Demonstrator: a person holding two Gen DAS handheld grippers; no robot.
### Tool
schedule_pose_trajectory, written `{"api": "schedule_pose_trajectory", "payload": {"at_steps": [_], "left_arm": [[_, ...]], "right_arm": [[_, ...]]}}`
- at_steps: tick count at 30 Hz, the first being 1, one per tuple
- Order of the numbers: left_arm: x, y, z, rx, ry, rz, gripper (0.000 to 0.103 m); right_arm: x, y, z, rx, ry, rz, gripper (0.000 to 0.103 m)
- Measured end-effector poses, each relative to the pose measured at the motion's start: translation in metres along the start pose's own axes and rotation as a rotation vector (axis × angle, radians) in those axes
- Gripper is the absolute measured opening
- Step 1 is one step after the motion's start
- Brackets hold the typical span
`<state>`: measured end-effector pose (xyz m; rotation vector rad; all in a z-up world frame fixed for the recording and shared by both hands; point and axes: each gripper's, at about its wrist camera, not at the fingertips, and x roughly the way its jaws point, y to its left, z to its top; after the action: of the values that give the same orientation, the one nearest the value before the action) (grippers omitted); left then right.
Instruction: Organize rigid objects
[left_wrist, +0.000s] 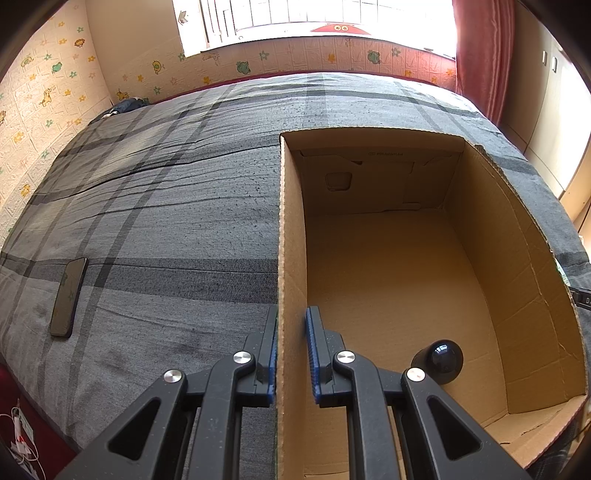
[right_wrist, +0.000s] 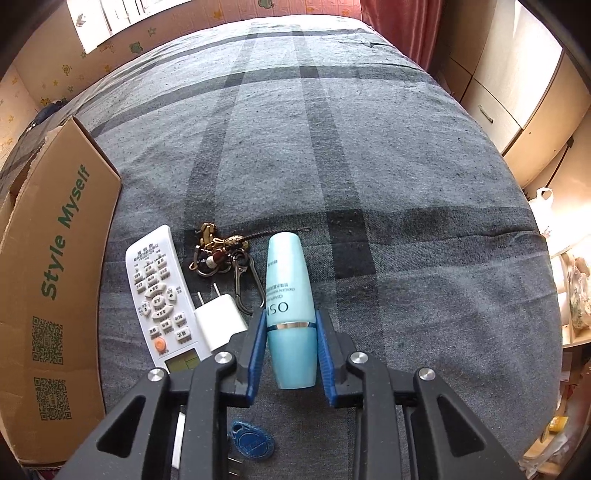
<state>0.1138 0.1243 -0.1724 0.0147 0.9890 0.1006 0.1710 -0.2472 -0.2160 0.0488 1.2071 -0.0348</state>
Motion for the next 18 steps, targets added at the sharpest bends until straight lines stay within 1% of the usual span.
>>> {"api": "schedule_pose_trajectory", "payload": {"at_steps": [9, 18], "left_arm": [[0.000, 0.000, 0.001, 0.000, 0.000, -0.002, 0.014], [-0.001, 0.000, 0.001, 0.000, 0.001, -0.002, 0.014]], "right_arm": [[-0.032, 0.001, 0.006, -0.014, -0.040, 0.011, 0.027], [-0.068, 0.026, 0.014, -0.064, -0.071, 0.021, 0.027]]}}
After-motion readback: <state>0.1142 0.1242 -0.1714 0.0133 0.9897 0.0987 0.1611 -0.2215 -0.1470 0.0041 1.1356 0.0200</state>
